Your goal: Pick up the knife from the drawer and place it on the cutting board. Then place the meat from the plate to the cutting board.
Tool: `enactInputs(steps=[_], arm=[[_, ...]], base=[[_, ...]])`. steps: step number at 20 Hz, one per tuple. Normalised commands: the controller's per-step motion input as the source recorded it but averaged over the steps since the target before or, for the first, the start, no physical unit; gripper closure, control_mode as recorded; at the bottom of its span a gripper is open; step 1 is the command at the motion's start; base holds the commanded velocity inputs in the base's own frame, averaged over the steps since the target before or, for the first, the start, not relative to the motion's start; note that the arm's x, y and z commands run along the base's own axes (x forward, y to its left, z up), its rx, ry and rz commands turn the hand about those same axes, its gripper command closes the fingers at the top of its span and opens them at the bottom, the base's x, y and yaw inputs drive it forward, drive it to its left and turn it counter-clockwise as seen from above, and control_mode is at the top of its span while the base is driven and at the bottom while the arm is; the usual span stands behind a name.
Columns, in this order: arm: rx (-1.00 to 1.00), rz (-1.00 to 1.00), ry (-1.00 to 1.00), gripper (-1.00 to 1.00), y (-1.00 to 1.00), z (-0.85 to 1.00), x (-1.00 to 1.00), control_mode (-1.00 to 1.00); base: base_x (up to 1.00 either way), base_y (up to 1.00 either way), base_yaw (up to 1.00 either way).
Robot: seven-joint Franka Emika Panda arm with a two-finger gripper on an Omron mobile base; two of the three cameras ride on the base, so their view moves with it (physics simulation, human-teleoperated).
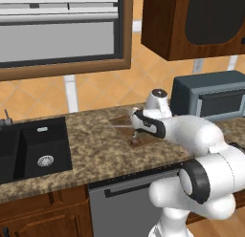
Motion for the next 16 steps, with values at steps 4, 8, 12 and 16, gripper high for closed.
enactInputs(steps=[4,8,12,16], arm=[[0.02,0.0,-0.18,-1.0,-0.18,0.76,-1.0,-1.0],[0.01,0.0,-0.14,-1.0,-0.31,0.88,-0.84,-1.0],[0.0,0.0,-0.09,-1.0,-0.14,0.82,-0.59,-1.0],[0.0,0.0,-0.06,-1.0,-0.05,0.71,-0.45,-1.0]], base=[[0.0,0.0,0.0],[0.0,0.0,0.0],[0.0,0.0,0.0],[0.0,0.0,0.0]])
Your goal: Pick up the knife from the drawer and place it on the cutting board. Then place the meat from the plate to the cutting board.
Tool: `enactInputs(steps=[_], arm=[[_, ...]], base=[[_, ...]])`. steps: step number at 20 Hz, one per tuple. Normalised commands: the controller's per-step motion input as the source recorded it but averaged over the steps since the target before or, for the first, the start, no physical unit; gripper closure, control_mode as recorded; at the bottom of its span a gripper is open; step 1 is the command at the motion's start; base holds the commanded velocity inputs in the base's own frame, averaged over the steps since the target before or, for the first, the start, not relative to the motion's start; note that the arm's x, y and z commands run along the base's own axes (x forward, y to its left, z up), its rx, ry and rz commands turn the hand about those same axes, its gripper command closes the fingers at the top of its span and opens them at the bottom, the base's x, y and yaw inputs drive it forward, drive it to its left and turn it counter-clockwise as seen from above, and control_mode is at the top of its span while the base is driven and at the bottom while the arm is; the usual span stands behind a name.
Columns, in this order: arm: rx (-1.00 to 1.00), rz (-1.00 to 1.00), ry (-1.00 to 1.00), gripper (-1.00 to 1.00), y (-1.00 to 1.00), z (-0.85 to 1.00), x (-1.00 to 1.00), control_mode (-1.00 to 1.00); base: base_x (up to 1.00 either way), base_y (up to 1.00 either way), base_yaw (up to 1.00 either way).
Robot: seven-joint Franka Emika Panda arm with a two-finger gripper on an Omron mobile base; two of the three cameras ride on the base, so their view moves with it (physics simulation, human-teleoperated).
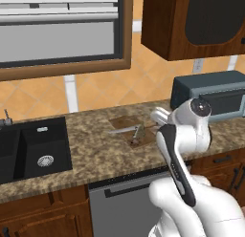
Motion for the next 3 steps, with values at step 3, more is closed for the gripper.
enactInputs(steps=[3], arm=[[0.0,0.0,-0.04,-1.0,0.0,0.68,-0.37,-1.0]], base=[[0.0,0.0,0.0]])
